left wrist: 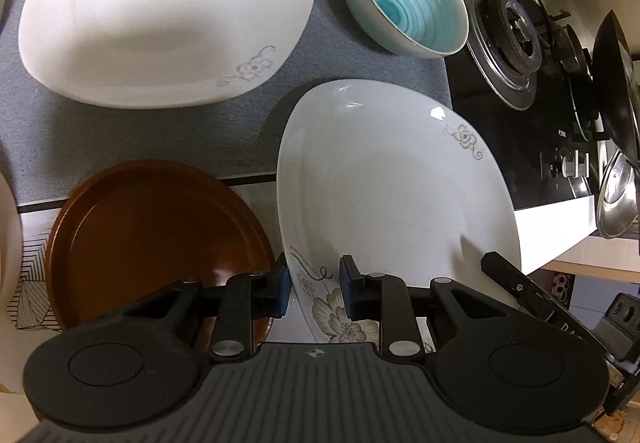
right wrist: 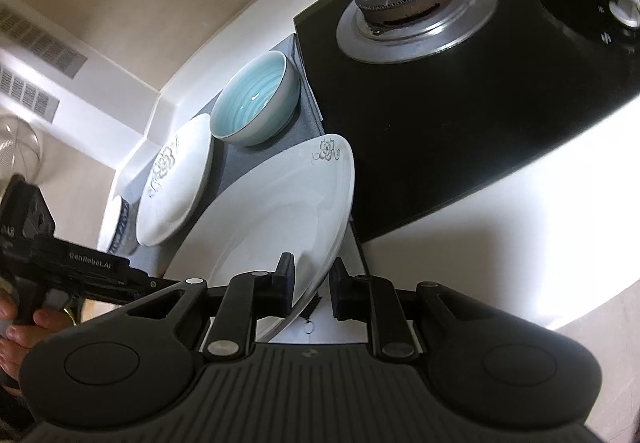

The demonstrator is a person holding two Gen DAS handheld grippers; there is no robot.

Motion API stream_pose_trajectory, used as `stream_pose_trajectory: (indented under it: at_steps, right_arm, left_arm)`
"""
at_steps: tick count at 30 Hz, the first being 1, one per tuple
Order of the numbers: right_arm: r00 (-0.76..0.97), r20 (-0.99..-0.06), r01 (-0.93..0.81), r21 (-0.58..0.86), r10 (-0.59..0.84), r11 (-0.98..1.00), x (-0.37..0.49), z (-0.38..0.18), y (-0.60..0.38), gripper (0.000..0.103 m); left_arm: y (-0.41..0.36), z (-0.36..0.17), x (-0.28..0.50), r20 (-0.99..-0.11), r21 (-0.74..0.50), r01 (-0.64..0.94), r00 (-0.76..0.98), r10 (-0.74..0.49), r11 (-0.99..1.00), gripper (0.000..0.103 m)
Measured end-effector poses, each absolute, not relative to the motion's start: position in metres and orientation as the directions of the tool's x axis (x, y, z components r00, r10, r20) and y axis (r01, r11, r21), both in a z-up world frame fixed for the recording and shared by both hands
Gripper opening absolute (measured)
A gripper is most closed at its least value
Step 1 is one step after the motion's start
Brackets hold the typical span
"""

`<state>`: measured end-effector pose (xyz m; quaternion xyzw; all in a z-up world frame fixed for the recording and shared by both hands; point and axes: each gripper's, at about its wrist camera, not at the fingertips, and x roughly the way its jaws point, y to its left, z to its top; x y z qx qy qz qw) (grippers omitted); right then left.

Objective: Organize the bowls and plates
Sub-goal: 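Lift the flower-print plate with both grippers toward the other white plate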

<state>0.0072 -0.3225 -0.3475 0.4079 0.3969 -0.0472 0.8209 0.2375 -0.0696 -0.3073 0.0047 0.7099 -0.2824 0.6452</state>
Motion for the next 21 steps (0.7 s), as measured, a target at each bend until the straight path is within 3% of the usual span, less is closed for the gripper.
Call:
stream_pose_trajectory:
  at_steps: [21]
  right_arm:
    - [0.698,-0.671,0.322,0.607,0.252,0.726,0.030,-0.311,-0.301,0.020]
  left_arm:
    - [-0.038,-0.274,0.243,-0.900,-0.429,0.347,-0.083,-0.428,0.834,0.027]
